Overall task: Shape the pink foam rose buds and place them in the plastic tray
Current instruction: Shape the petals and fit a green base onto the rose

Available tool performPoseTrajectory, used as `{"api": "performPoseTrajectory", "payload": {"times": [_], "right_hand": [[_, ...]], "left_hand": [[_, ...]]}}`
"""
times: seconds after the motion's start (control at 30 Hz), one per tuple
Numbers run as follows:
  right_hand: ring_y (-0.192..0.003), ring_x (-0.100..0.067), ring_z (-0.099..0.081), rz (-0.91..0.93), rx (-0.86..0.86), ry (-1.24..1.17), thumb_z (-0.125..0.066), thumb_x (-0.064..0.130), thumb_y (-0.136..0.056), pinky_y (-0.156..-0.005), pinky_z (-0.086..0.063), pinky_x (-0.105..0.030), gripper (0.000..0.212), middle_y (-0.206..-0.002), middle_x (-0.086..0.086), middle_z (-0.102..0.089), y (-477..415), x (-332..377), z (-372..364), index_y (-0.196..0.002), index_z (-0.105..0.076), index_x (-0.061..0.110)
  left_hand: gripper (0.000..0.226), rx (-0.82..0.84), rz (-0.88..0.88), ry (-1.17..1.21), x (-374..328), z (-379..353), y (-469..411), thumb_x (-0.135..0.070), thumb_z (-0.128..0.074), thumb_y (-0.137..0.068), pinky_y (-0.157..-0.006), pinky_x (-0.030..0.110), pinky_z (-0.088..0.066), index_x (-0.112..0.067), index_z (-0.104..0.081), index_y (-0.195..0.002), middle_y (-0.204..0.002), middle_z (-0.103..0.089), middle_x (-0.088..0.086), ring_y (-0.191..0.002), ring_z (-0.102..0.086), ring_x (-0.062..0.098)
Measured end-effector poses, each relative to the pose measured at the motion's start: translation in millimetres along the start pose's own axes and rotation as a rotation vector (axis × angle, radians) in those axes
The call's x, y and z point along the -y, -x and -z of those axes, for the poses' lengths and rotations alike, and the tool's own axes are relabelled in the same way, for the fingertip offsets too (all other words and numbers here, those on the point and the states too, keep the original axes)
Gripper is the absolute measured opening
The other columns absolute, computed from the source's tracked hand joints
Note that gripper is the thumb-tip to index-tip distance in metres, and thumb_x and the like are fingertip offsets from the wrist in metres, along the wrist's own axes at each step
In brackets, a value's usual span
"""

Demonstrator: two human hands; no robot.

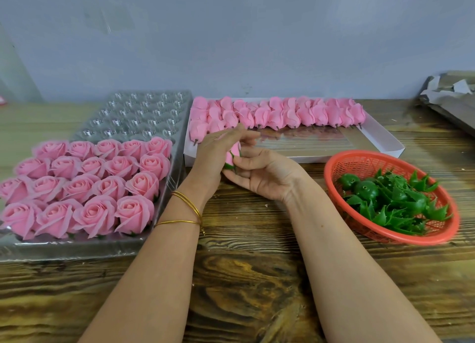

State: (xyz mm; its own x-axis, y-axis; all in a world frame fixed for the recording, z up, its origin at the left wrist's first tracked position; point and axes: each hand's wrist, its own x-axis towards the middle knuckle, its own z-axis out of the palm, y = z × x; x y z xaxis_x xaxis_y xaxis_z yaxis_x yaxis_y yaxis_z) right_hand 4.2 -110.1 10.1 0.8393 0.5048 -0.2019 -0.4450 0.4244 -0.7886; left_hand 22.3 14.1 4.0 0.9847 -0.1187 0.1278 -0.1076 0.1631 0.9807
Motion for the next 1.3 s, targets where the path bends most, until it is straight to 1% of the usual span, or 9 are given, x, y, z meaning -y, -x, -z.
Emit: {"api": "performPoseTrajectory", "payload": {"times": [0.17,0.3,0.4,0.5,0.7,0.83,1.0,1.17,1.3], "right_hand": [[-0.079,-0.01,-0.069,0.077,-0.026,-0.08,-0.05,-0.009,-0.09,-0.087,-0.056,-0.026,0.02,-0.081,-0.002,-0.07,-2.5,0.0,0.4,-0.094,-0.065,0.004],[-0.075,-0.013,-0.071,0.186,-0.094,-0.15,-0.047,-0.013,-0.09,-0.077,-0.06,-0.026,0.027,-0.08,-0.004,-0.073,-6.6,-0.5,1.6,-0.09,-0.068,0.003],[-0.079,-0.014,-0.072,0.238,-0.129,-0.101,-0.045,-0.017,-0.087,-0.071,-0.06,-0.027,0.032,-0.086,-0.006,-0.074,-8.4,-2.5,0.1,-0.092,-0.069,0.005],[-0.09,-0.018,-0.069,0.256,-0.146,-0.032,-0.046,-0.018,-0.086,-0.081,-0.059,-0.029,0.034,-0.096,-0.009,-0.07,-9.1,-4.1,-2.3,-0.101,-0.066,0.004],[-0.111,-0.028,-0.058,0.214,-0.115,0.015,-0.036,-0.027,-0.084,-0.097,-0.048,-0.038,0.063,-0.118,-0.018,-0.058,-9.3,-5.8,-6.3,-0.141,-0.046,0.0],[-0.115,-0.033,-0.055,0.209,-0.113,0.039,-0.035,-0.029,-0.083,-0.103,-0.045,-0.042,0.063,-0.122,-0.022,-0.056,-7.6,-5.4,-6.0,-0.14,-0.046,-0.003],[-0.101,-0.028,-0.062,0.189,-0.106,0.06,-0.036,-0.03,-0.083,-0.093,-0.051,-0.036,0.057,-0.111,-0.018,-0.061,-5.2,-5.6,-6.5,-0.134,-0.047,-0.008],[-0.097,-0.027,-0.063,0.186,-0.098,0.043,-0.04,-0.029,-0.083,-0.091,-0.053,-0.036,0.057,-0.105,-0.016,-0.063,-3.8,-3.7,-6.0,-0.134,-0.048,-0.004],[-0.094,-0.023,-0.064,0.184,-0.116,0.035,-0.044,-0.024,-0.085,-0.088,-0.055,-0.033,0.055,-0.104,-0.013,-0.065,-5.9,-4.0,-5.8,-0.135,-0.05,-0.002]], "left_hand": [[0.051,-0.097,-0.069,0.055,1.5,1.9,-2.7,-0.047,-0.08,-0.058,-0.103,0.045,-0.044,-0.021,-0.07,-0.101,-0.105,-0.068,0.011,-0.109,-0.061,0.028],[0.061,-0.067,-0.054,-0.02,5.5,-0.9,-1.7,-0.046,-0.084,-0.048,-0.093,0.043,-0.052,-0.018,-0.064,-0.098,-0.098,-0.07,0.003,-0.099,-0.066,0.021],[0.047,-0.002,-0.088,-0.105,8.4,-2.0,-1.9,-0.039,-0.085,-0.052,-0.082,0.032,-0.055,-0.02,-0.066,-0.09,-0.084,-0.071,-0.005,-0.087,-0.066,0.011],[0.031,0.056,-0.117,-0.068,10.3,-2.3,-1.7,-0.02,-0.085,-0.061,-0.067,0.017,-0.051,-0.02,-0.066,-0.085,-0.072,-0.07,-0.01,-0.074,-0.066,0.001],[0.028,0.025,-0.084,-0.046,8.5,-2.3,-1.2,-0.027,-0.083,-0.06,-0.082,0.039,-0.055,-0.014,-0.072,-0.082,-0.083,-0.07,0.01,-0.085,-0.065,0.02],[0.024,-0.021,-0.04,-0.02,8.5,-3.6,-0.2,-0.021,-0.085,-0.059,-0.087,0.044,-0.053,-0.011,-0.071,-0.076,-0.086,-0.07,0.014,-0.086,-0.065,0.023],[0.034,-0.009,-0.017,0.003,7.4,-3.6,2.3,-0.024,-0.083,-0.059,-0.075,0.032,-0.054,-0.007,-0.072,-0.086,-0.084,-0.071,0.009,-0.084,-0.068,0.018],[0.011,-0.055,-0.001,-0.022,8.0,-5.4,0.4,-0.009,-0.076,-0.077,-0.066,0.027,-0.054,-0.009,-0.07,-0.086,-0.077,-0.07,0.007,-0.074,-0.068,0.015],[0.006,-0.099,-0.029,-0.053,9.4,-4.7,-1.1,-0.011,-0.074,-0.081,-0.074,0.033,-0.056,-0.014,-0.069,-0.078,-0.08,-0.069,0.01,-0.079,-0.066,0.018]]}}
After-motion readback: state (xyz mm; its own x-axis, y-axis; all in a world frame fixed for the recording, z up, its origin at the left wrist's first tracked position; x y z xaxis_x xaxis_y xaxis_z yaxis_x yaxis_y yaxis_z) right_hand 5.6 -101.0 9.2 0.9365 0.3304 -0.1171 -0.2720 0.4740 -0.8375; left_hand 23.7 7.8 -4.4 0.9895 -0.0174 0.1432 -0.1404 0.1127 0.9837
